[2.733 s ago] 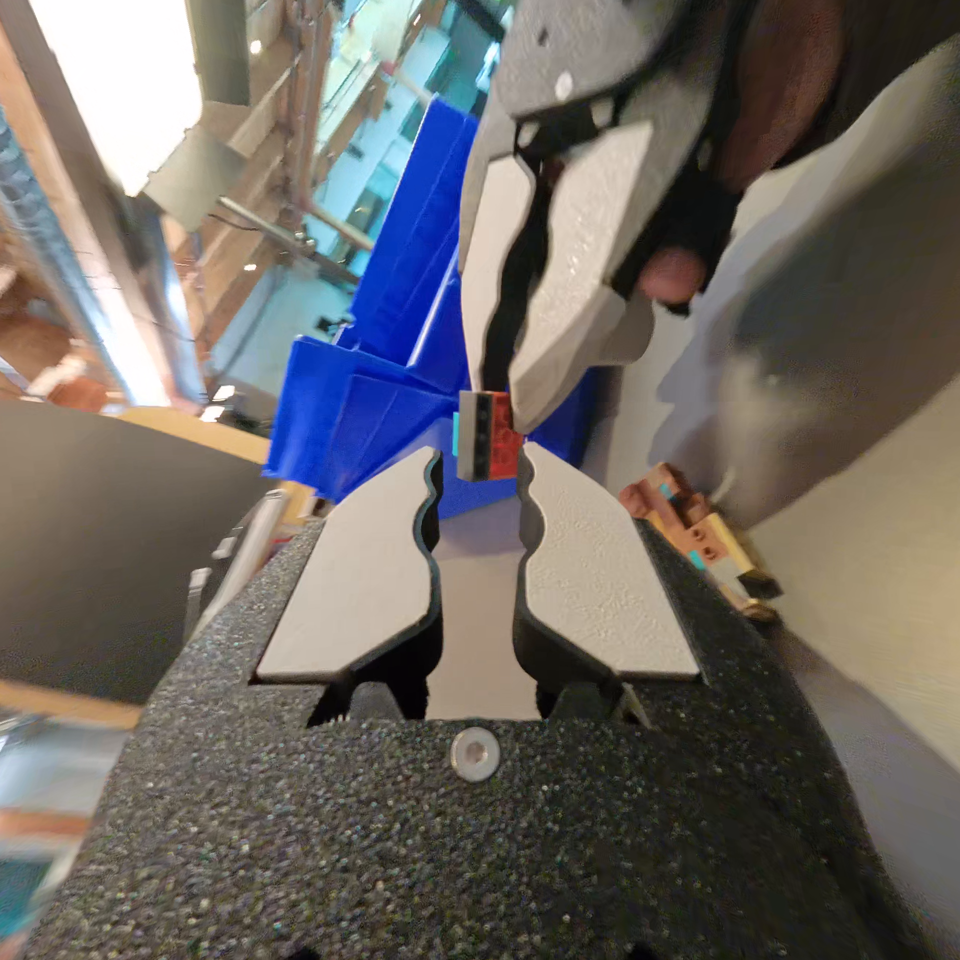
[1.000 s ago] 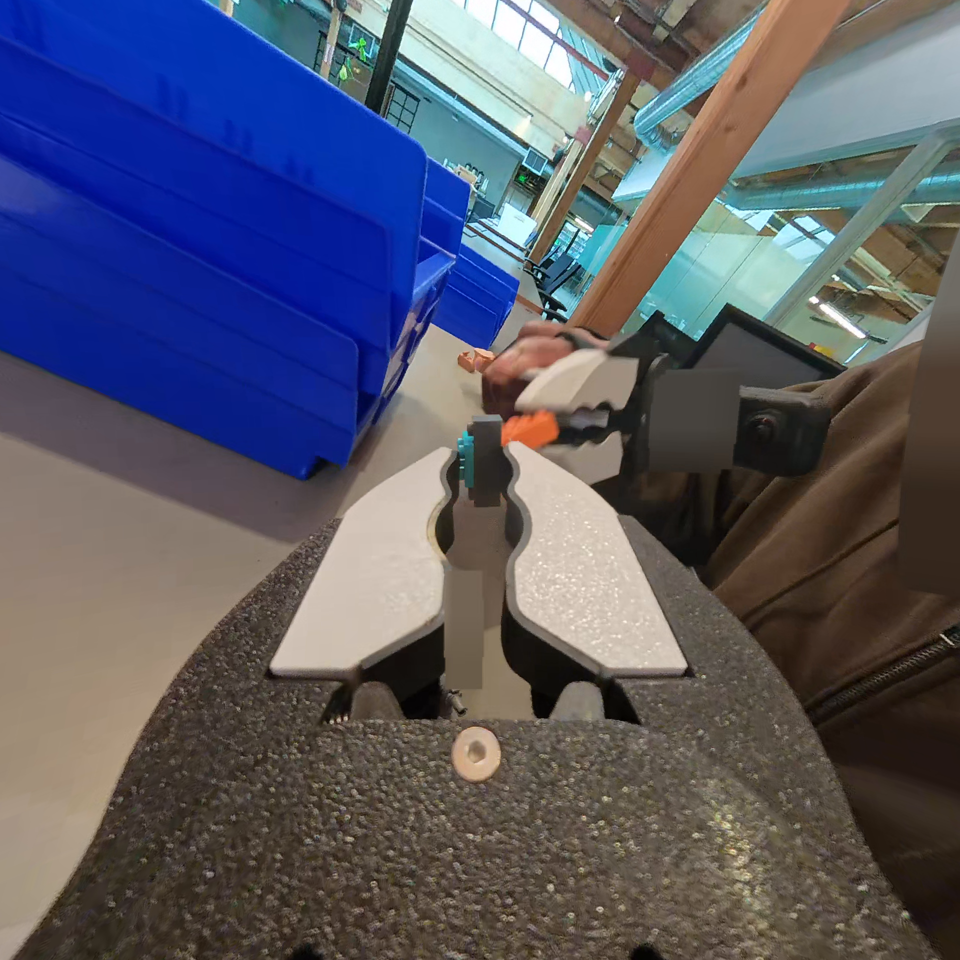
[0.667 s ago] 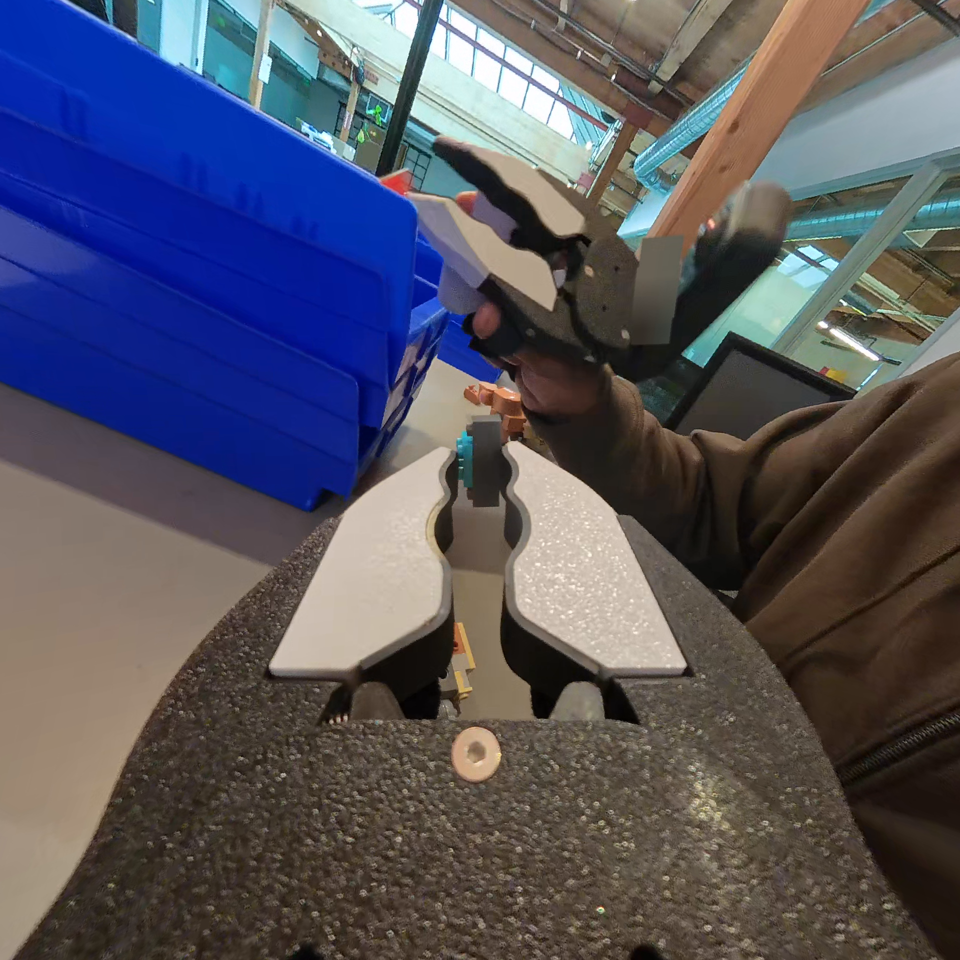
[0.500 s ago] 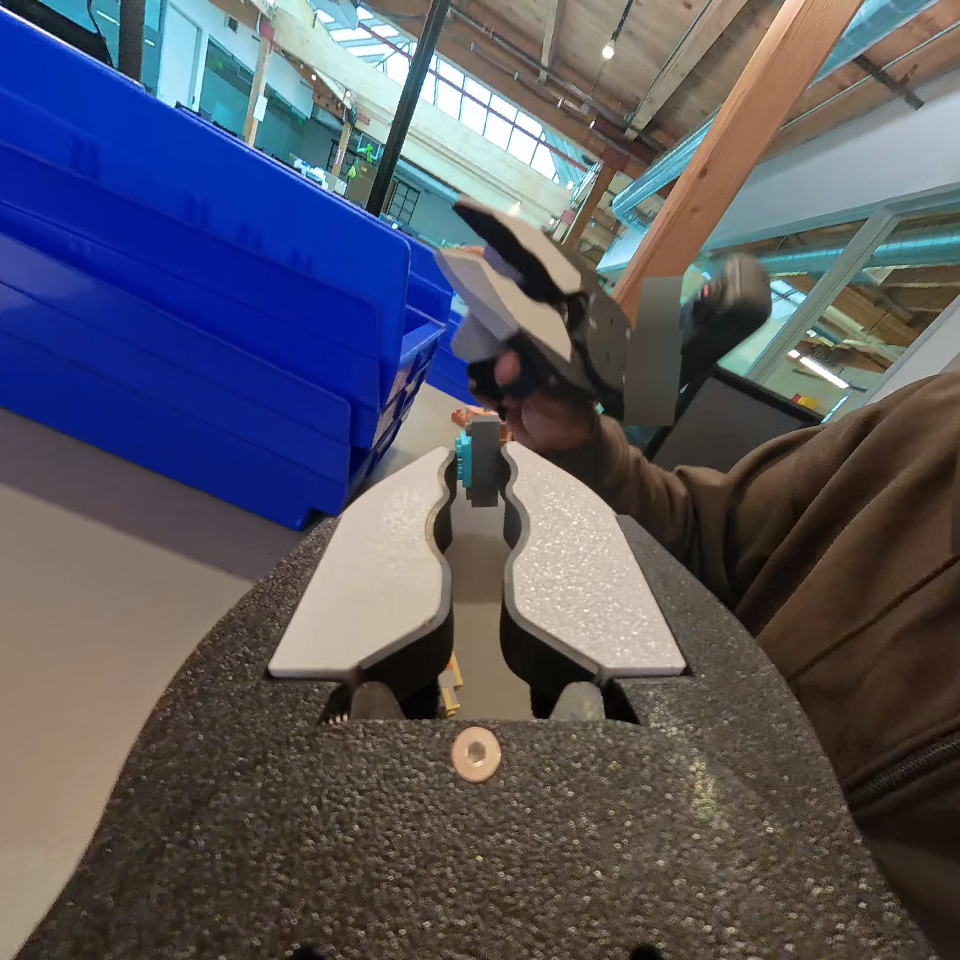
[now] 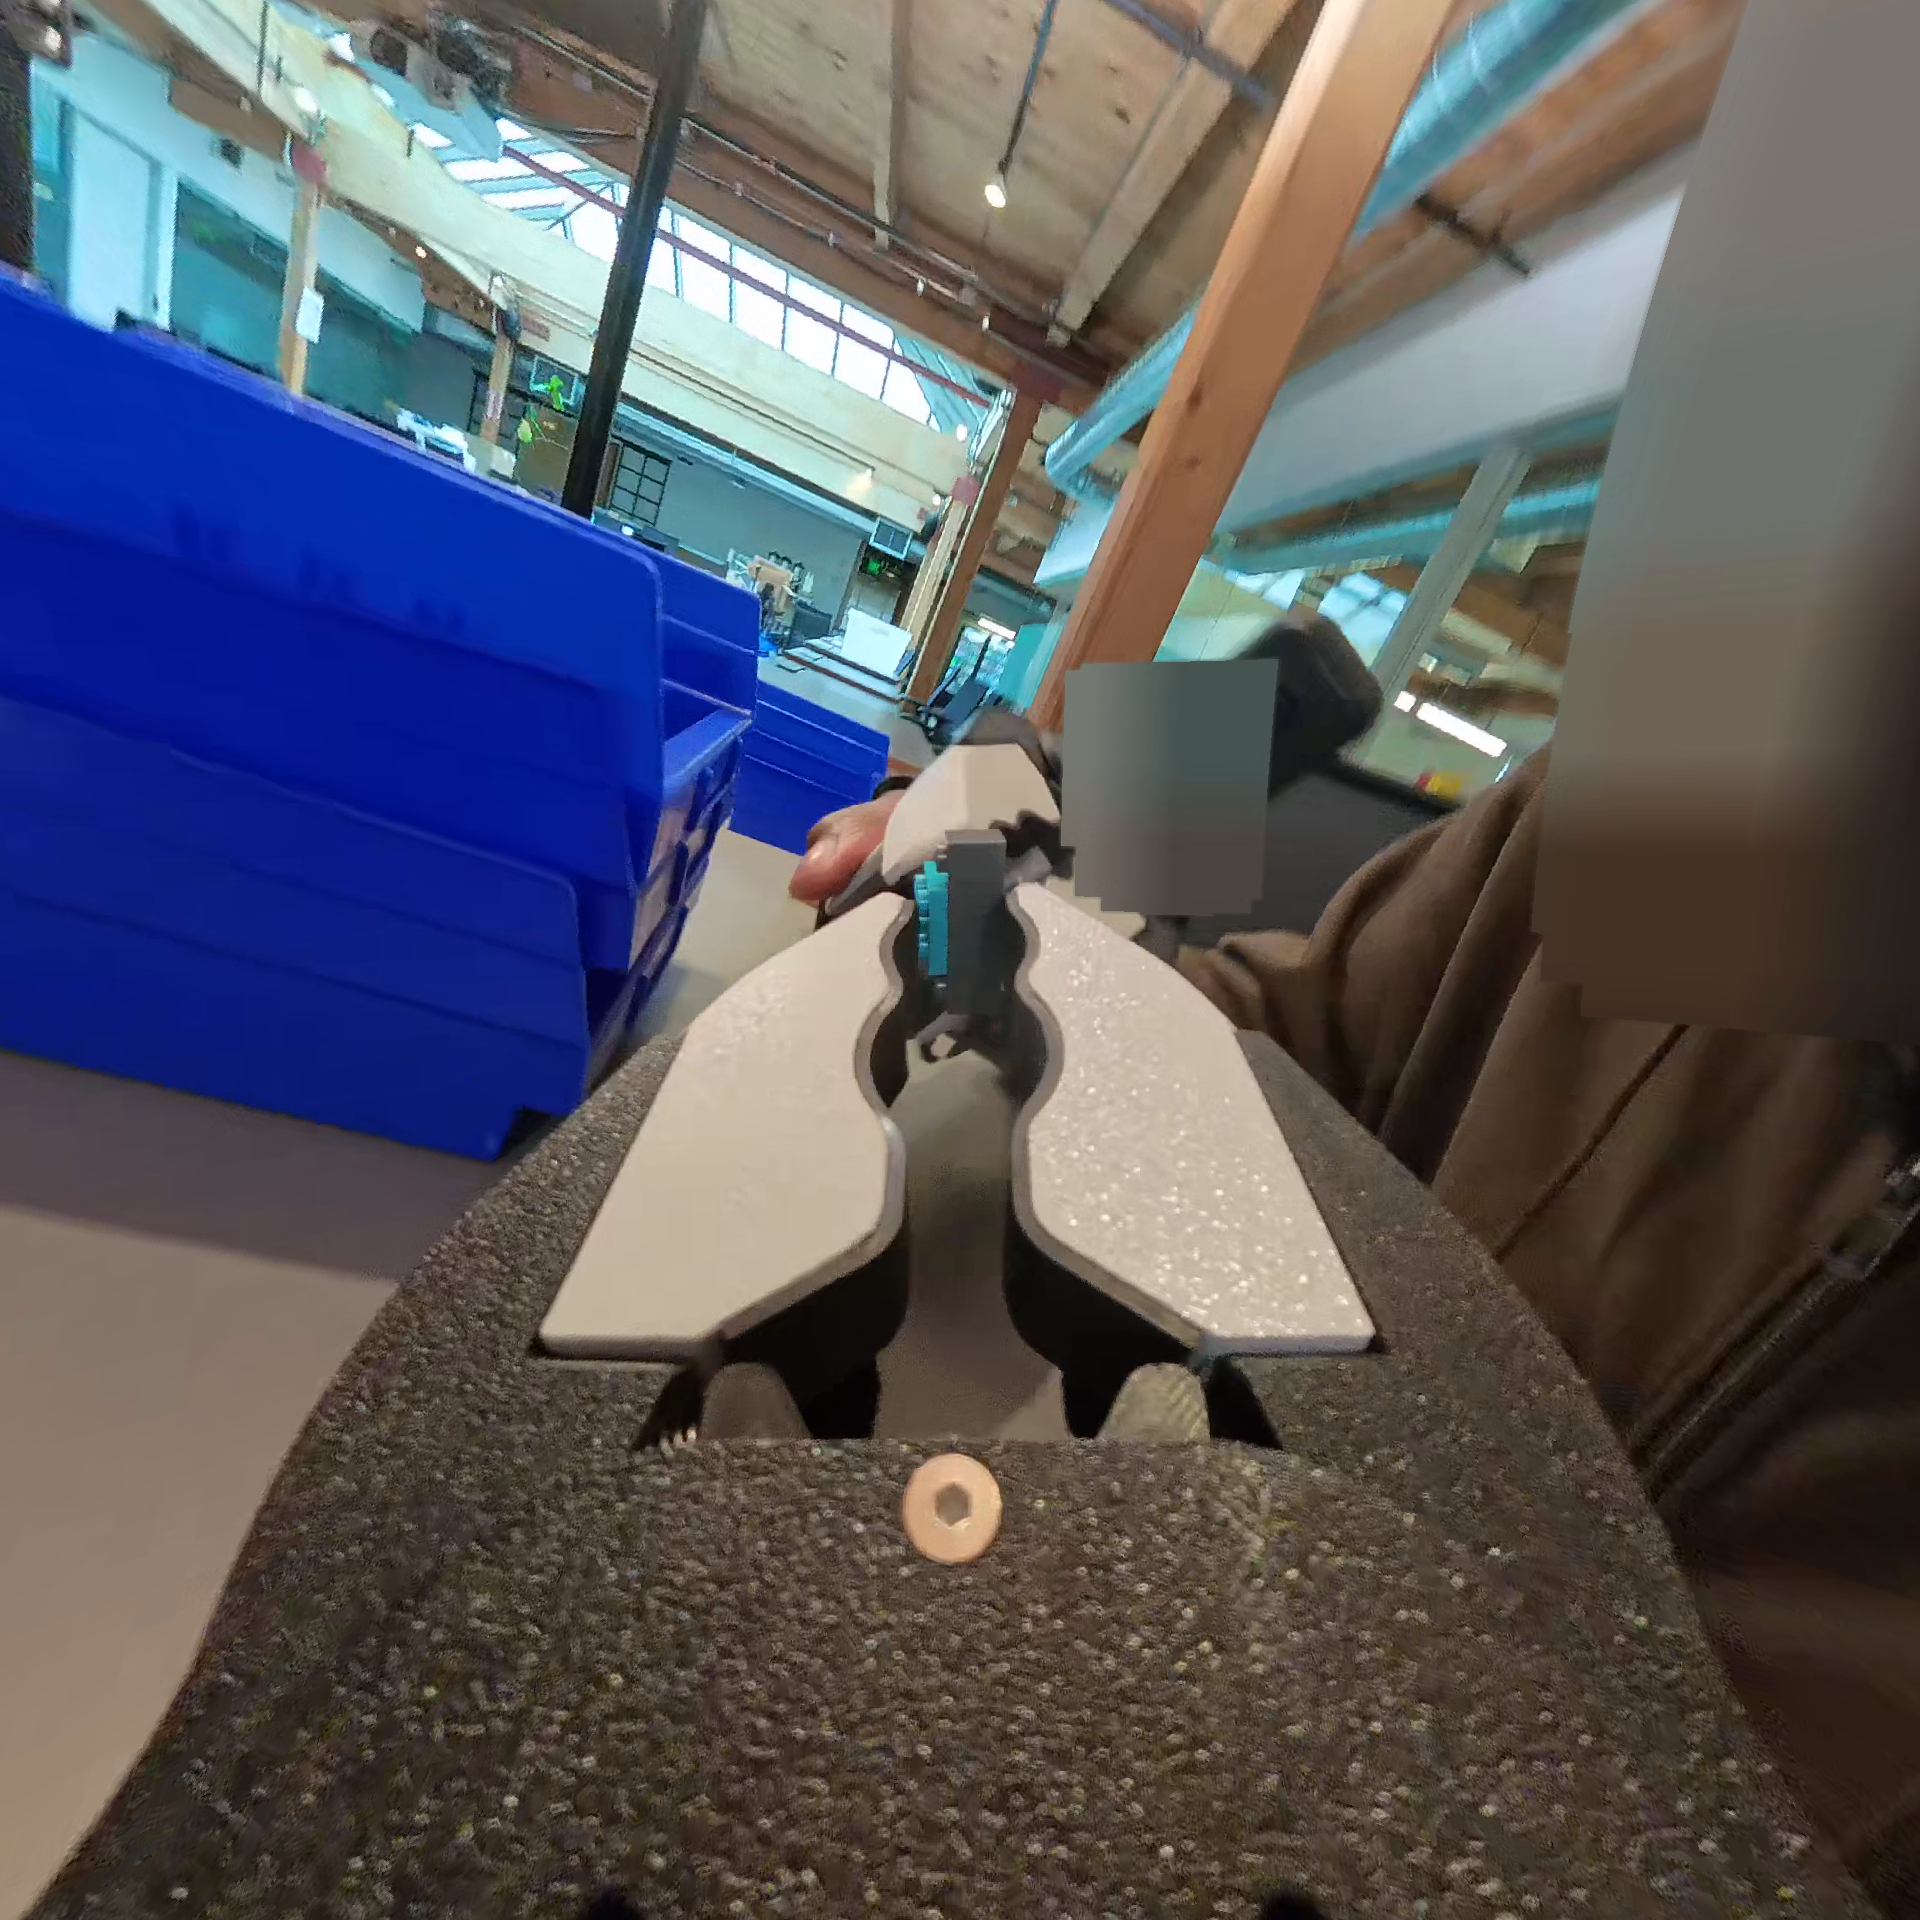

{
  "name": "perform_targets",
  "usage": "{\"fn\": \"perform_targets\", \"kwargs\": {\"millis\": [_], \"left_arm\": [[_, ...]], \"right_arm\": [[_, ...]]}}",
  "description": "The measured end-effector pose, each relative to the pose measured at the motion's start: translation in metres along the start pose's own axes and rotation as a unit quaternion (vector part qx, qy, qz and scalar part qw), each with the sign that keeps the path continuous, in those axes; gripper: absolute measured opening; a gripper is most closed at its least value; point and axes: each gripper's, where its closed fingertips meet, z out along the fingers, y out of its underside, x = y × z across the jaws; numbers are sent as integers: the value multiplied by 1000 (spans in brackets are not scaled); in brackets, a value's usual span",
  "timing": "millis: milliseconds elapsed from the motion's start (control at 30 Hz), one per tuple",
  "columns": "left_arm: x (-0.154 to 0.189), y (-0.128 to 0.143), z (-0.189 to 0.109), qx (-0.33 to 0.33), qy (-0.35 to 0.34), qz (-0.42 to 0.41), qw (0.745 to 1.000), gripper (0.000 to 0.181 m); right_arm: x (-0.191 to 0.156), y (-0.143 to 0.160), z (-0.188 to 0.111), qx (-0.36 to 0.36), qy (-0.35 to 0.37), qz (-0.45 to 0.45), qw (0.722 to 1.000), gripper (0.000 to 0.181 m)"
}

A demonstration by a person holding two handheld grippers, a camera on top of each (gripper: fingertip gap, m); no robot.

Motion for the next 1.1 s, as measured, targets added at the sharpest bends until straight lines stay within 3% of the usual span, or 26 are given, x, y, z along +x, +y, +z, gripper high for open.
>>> {"fn": "perform_targets", "kwargs": {"millis": [133, 267, 767, 933, 1033, 1100], "left_arm": [[9, 7, 3, -30, 3, 83, 996, 15], [15, 17, 8, -56, 11, 121, 991, 15], [23, 26, 11, -77, 31, 135, 987, 15], [7, 23, 11, -69, -20, 134, 988, 16], [-10, 21, 10, -65, -76, 132, 986, 32], [-19, 19, 9, -65, -116, 145, 980, 33]], "right_arm": [[-4, -8, -7, 40, -57, 97, 993, 4], [-12, -5, -11, 42, -89, 116, 988, 4], [-26, -5, -14, 46, -138, 152, 978, 11], [-17, 4, -11, 39, -94, 141, 985, 4], [1, 9, -10, 42, -35, 173, 983, 4], [13, 12, -10, 43, 7, 201, 979, 4]]}}
